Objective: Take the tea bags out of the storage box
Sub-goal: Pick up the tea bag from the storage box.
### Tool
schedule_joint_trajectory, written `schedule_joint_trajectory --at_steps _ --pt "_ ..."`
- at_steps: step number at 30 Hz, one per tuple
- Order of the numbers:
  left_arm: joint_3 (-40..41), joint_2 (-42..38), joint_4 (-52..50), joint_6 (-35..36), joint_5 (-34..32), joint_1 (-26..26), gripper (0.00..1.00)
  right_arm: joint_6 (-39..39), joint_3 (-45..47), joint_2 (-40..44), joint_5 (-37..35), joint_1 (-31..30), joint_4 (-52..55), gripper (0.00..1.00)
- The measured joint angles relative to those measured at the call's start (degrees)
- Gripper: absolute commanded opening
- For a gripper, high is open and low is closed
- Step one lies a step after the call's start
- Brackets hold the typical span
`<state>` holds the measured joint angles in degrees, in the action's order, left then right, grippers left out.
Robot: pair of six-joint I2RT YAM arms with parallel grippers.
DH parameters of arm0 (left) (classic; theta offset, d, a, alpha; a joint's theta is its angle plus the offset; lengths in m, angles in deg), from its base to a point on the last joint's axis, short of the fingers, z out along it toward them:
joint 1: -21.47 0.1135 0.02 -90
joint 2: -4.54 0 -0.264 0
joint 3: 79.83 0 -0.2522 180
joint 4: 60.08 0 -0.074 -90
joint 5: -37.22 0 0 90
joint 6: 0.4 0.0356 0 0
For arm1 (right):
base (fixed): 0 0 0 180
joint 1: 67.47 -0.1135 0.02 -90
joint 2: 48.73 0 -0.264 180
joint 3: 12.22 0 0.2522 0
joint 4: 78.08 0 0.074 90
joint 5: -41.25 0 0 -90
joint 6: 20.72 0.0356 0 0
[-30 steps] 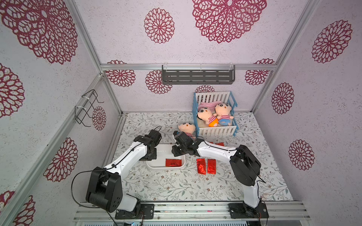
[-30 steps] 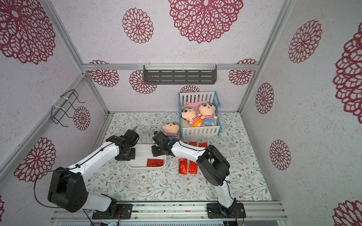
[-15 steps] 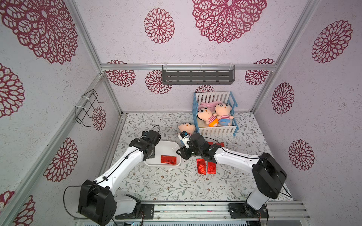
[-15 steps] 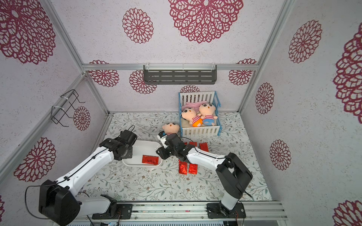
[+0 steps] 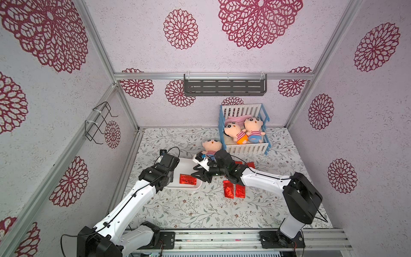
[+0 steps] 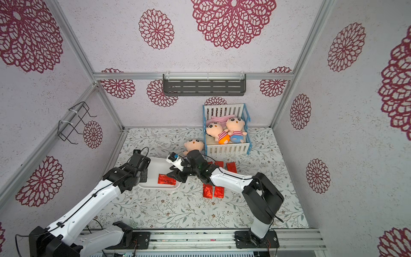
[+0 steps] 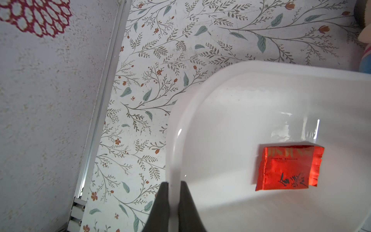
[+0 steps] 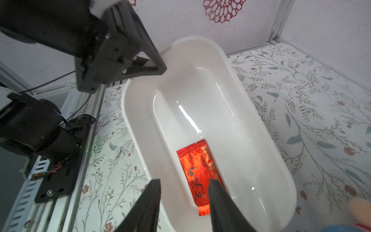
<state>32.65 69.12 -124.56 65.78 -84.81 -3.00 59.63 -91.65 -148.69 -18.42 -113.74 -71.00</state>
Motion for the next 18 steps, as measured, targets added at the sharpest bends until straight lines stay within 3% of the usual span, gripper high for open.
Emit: schedule_joint_trajectory --at_steps 7,18 --pt "0.0 0.4 0.3 0.3 0.3 -0.4 0.0 -6.4 -10.1 -12.0 -0.7 0.1 7.5 0.44" --pt "0.0 0.8 0.4 0.5 1.5 -0.9 0.0 -9.5 -18.1 -21.4 -1.0 0.6 14.4 0.49"
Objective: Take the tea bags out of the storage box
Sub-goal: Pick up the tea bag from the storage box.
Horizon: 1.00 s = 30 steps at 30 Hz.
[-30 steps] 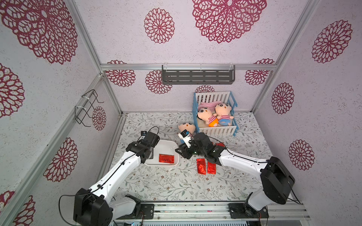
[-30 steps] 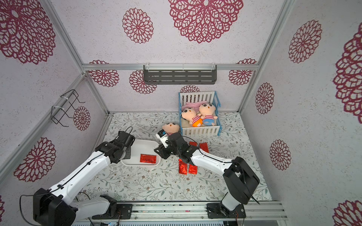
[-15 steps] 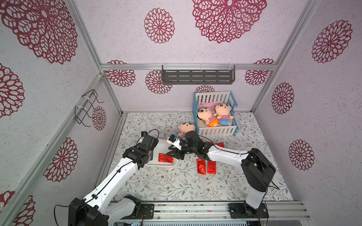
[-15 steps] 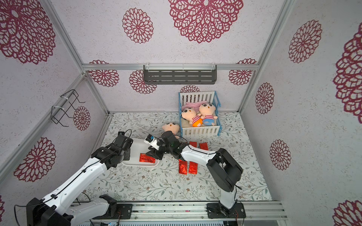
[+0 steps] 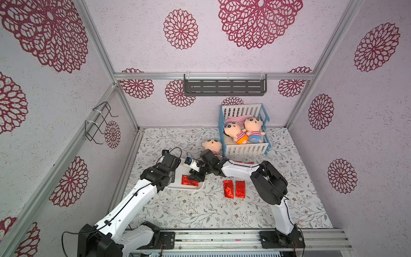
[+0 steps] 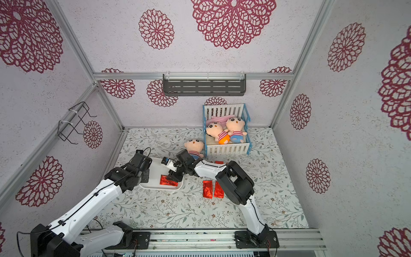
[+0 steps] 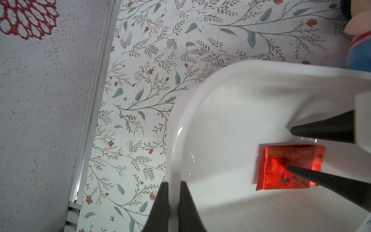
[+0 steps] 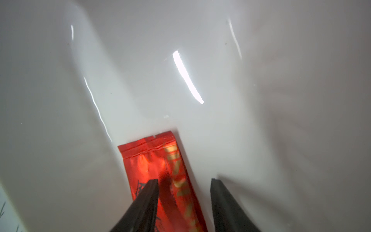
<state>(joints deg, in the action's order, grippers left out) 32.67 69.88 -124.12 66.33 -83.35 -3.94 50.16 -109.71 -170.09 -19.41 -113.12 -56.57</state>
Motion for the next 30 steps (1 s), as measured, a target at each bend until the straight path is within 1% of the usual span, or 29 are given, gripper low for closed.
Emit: schedule_joint_trajectory --at_steps 4,8,10,13,15,21,23,24,25,30 --pt "0.0 0.3 0.0 0.1 0.0 -0.1 0.0 -0.7 -1.5 -1.2 0.0 0.0 1.5 0.48" --pt "0.0 0.3 0.0 0.1 -0.2 -0.1 0.0 -1.4 -3.4 -2.0 0.4 0.0 3.6 0.42" --pt "0.0 0.3 0.0 0.1 -0.2 -0.1 0.0 -2.0 -4.1 -2.3 1.1 0.0 4.9 0.37" --pt "0.0 0.3 0.1 0.1 -0.1 -0.1 0.0 -2.7 -4.4 -2.4 2.5 0.0 6.7 0.26" --pt "0.0 0.3 0.0 0.2 0.0 -0.2 0.0 -3.1 -4.5 -2.4 3.1 0.0 7.6 0.2" --pt "0.0 0.4 -0.1 0.2 0.0 -0.2 0.0 -2.8 -4.5 -2.4 3.6 0.0 8.3 0.14" --pt "0.0 0.4 -0.1 0.2 0.0 -0.2 0.0 -2.6 -4.5 -2.4 3.7 0.1 8.2 0.09" --pt "0.0 0.4 -0.1 0.1 0.0 -0.2 0.0 -2.3 -4.5 -2.4 3.7 0.2 8.0 0.04" --pt "0.0 0.4 -0.1 0.1 -0.1 -0.2 0.0 -1.9 -4.5 -2.4 3.8 0.2 7.8 0.01" --pt "0.0 0.9 0.0 0.1 -0.4 -0.2 0.0 1.3 -3.5 -2.0 4.0 0.5 5.7 0.0"
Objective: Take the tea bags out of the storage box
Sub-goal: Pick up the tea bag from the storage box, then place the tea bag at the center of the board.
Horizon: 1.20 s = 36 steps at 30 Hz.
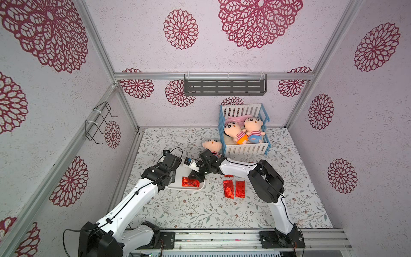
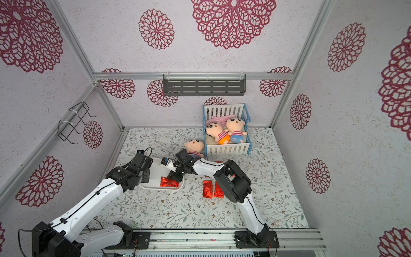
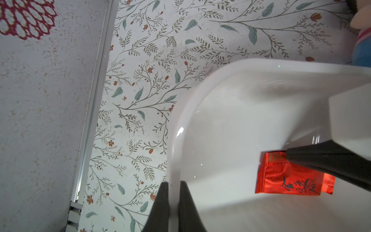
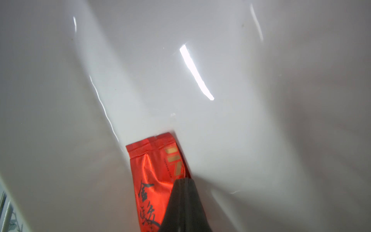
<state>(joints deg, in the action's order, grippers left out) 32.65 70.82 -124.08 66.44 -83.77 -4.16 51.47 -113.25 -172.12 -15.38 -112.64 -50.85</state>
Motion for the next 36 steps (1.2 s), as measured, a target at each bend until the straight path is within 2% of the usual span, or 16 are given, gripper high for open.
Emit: schedule_joint_trajectory --at_steps 8,14,20,28,32,36 --pt "0.0 0.3 0.0 0.0 0.1 -0.1 0.0 8.7 6.5 8.0 -1.1 0.6 -6.1 0.0" --pt "-0.1 0.9 -0.2 -0.5 0.1 -0.1 0.0 19.0 9.9 17.1 -4.7 3.2 -8.8 0.0" --pt "-0.5 1.8 -0.7 -1.1 0.1 -0.2 0.0 29.8 22.9 30.4 -5.6 12.0 -9.7 0.0" --pt "-0.9 2.0 -1.2 -1.6 0.3 -0.2 0.0 40.0 39.6 48.6 -8.9 29.6 -4.3 0.0" --pt "-1.0 2.0 -1.4 -1.7 0.3 -0.2 0.0 43.1 44.4 55.0 -12.5 33.6 1.4 0.0" --pt "-1.4 2.0 -1.5 -1.7 0.5 -0.2 0.0 45.0 48.2 59.6 -16.3 34.9 6.7 0.0"
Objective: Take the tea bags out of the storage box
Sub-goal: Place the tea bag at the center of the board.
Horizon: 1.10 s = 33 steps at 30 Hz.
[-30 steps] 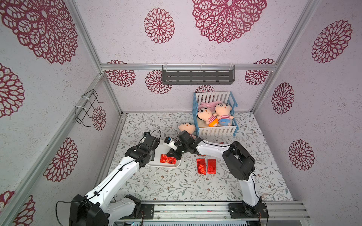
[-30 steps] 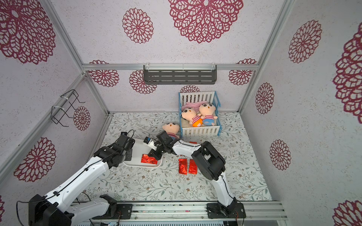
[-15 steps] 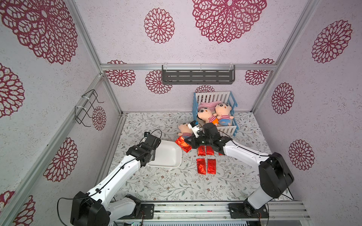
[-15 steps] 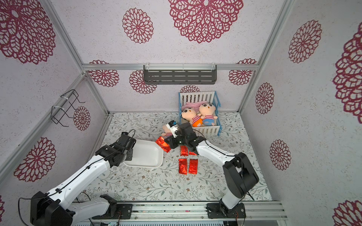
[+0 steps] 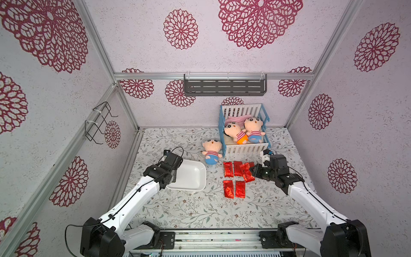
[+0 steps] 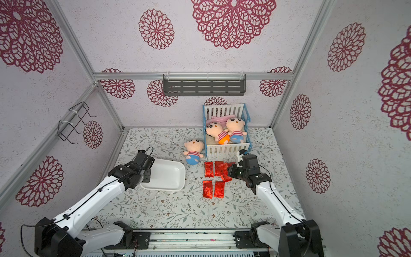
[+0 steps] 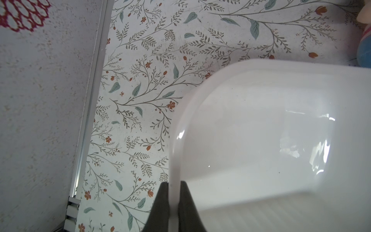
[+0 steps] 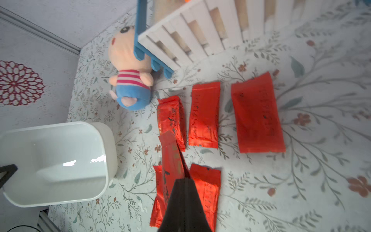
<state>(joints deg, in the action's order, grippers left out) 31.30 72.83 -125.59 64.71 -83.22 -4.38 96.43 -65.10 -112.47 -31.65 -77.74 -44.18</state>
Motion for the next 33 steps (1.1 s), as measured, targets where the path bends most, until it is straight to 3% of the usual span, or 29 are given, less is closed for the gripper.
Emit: schedule_joint_trajectory --at_steps 14,33 --pt "0.0 0.0 0.0 0.0 1.2 0.0 0.0 2.1 6.1 -1.5 -10.7 0.4 3.7 0.0" --pt "0.0 1.2 0.0 0.0 1.5 0.0 0.0 0.5 7.5 -7.3 -6.7 0.4 -1.6 0.0"
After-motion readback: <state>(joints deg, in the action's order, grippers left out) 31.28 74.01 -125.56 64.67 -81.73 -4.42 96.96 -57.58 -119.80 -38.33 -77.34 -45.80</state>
